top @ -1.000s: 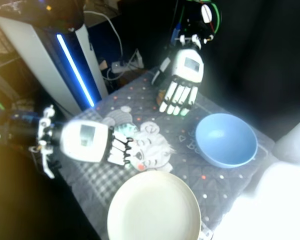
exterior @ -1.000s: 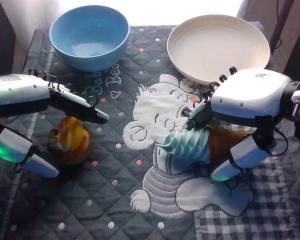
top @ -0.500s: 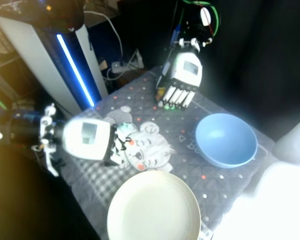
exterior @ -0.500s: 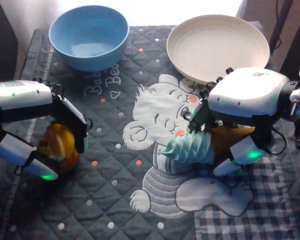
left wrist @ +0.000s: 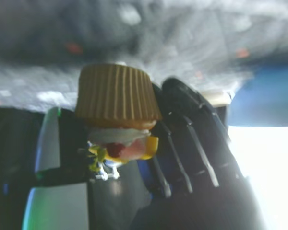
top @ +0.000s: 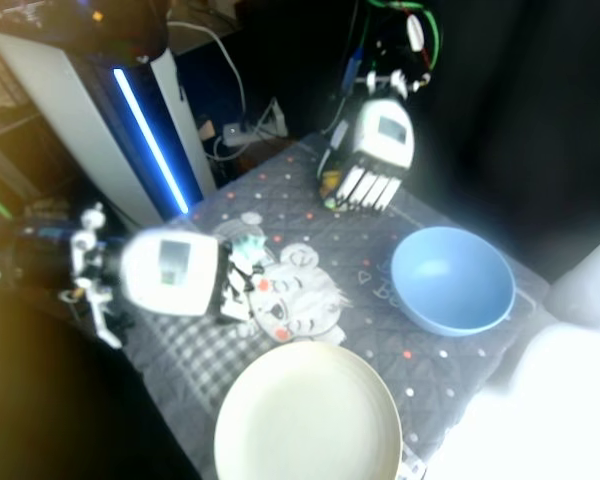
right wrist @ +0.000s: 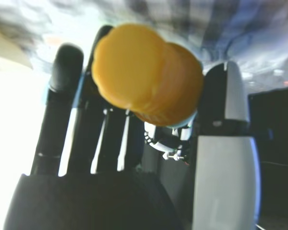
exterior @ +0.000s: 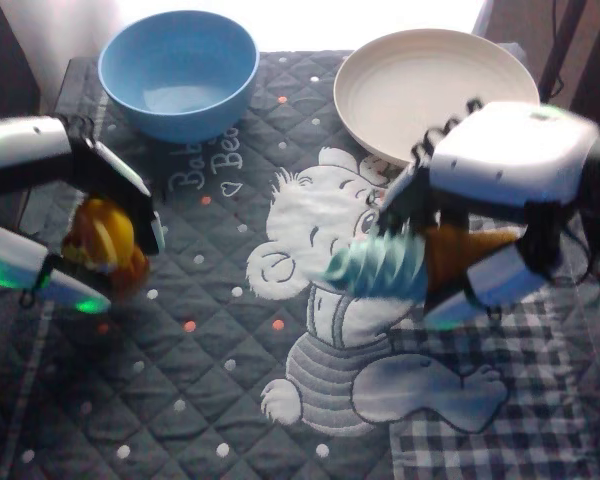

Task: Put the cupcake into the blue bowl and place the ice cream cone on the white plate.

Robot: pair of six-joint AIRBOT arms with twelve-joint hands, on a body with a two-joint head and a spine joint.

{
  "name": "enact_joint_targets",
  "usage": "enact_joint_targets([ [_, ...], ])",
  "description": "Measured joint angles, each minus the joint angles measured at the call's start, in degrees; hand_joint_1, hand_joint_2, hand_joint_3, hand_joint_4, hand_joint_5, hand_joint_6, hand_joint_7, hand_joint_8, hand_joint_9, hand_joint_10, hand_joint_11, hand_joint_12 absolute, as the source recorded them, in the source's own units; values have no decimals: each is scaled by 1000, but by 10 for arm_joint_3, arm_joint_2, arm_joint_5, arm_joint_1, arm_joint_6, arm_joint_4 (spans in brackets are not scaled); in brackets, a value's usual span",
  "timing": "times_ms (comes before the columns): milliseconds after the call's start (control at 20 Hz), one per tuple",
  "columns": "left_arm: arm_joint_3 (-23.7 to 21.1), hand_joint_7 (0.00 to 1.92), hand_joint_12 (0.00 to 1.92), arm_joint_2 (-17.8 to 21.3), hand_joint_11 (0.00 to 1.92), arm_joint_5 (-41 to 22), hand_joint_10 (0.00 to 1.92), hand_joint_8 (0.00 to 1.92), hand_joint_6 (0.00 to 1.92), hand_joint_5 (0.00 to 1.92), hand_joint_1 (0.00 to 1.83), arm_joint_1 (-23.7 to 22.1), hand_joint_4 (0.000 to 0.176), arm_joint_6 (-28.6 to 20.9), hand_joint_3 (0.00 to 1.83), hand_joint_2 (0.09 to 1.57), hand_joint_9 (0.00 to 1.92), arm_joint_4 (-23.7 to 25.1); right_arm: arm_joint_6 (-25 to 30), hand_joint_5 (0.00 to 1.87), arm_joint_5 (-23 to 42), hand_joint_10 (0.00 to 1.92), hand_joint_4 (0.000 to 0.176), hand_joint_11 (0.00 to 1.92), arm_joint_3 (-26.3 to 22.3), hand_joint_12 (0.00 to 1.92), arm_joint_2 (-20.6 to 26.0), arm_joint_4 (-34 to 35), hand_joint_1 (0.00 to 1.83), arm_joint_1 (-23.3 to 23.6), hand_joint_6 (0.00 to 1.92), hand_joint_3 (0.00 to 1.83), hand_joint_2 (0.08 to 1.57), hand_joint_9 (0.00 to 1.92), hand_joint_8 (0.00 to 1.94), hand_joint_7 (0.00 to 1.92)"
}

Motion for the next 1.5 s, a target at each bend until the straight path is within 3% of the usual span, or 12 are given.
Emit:
enact_joint_targets([
  [250, 4, 1207, 1249, 6, 913, -46, 609, 783, 160, 1352, 1290, -23, 0, -7, 0, 1007, 1195, -19, -35, 998, 26, 229, 0, 759, -12, 1353, 21, 0, 1258, 54, 843, 0, 1069, 1284, 760, 1188],
  [400, 18, 1255, 1197, 14, 1042, -57, 641, 724, 392, 1221, 1304, -64, 0, -1, 4, 1009, 1258, -25, -67, 939, 23, 398, 0, 921, -12, 1254, 27, 9, 1265, 106, 932, 1, 1081, 1263, 761, 1189],
  [450, 21, 1220, 1183, 14, 1025, -58, 851, 668, 324, 1210, 1391, -78, 0, -1, 3, 1006, 1214, -30, -75, 921, 38, 406, 0, 967, -7, 1239, 28, 25, 1268, 111, 949, 0, 1086, 1276, 783, 1182],
  [550, 33, 1205, 1146, 12, 987, -54, 894, 632, 509, 1134, 1408, -100, 0, -1, 1, 1013, 1187, -23, -93, 878, 34, 460, 0, 875, 2, 1292, 28, 27, 1254, 111, 1017, 1, 1111, 1206, 915, 1107],
  [600, 43, 1247, 1151, 7, 1023, -46, 633, 626, 631, 1121, 1304, -112, 0, 0, 0, 1024, 1213, -20, -95, 900, 22, 484, 0, 882, 7, 1278, 27, 23, 1255, 111, 1015, 0, 1101, 1206, 835, 1139],
  [750, 73, 1224, 1217, -12, 1008, -15, 443, 716, 615, 1122, 1277, -155, 0, -1, 0, 1034, 1284, -16, -96, 938, 2, 579, 0, 953, 37, 1263, 22, 28, 1280, 133, 868, 0, 1085, 1236, 857, 1168],
  [900, 109, 1318, 1205, -41, 1049, 40, 446, 546, 499, 1192, 1293, -211, 0, -10, 0, 1004, 1348, 28, -97, 1019, -30, 744, 0, 956, 78, 1348, -3, 35, 1285, 153, 700, 0, 1068, 1208, 872, 1176],
  [1100, 138, 1290, 1374, -75, 930, 112, 612, 544, 427, 1259, 1278, -255, 0, -14, 0, 999, 1193, 68, -98, 1044, -83, 628, 0, 995, 121, 1277, -36, 31, 1291, 180, 704, 0, 1044, 1257, 669, 1268],
  [1200, 158, 1310, 1289, -92, 932, 151, 542, 531, 451, 1233, 1283, -272, 0, -13, 0, 999, 1212, 85, -101, 1044, -87, 493, 0, 982, 146, 1273, -48, 37, 1282, 189, 750, 0, 1039, 1298, 588, 1291],
  [1350, 182, 1283, 1187, -120, 962, 182, 322, 583, 419, 1246, 1281, -284, 0, -14, 0, 1003, 1273, 87, -101, 1024, -127, 463, 0, 1009, 176, 1270, -75, 36, 1282, 192, 756, 0, 1054, 1320, 737, 1226],
  [1400, 189, 1231, 1120, -132, 953, 194, 811, 532, 486, 1188, 1378, -285, 0, -14, 8, 1011, 1156, 87, -101, 1023, -141, 515, 0, 1034, 186, 1306, -87, 35, 1283, 196, 742, 0, 1058, 1317, 782, 1209],
  [1500, 208, 1142, 997, -152, 985, 215, 885, 633, 720, 1076, 1397, -284, 0, -14, 0, 1035, 1145, 87, -101, 1014, -146, 669, 0, 1033, 204, 1354, -101, 38, 1275, 205, 759, 1, 1067, 1250, 847, 1173],
])
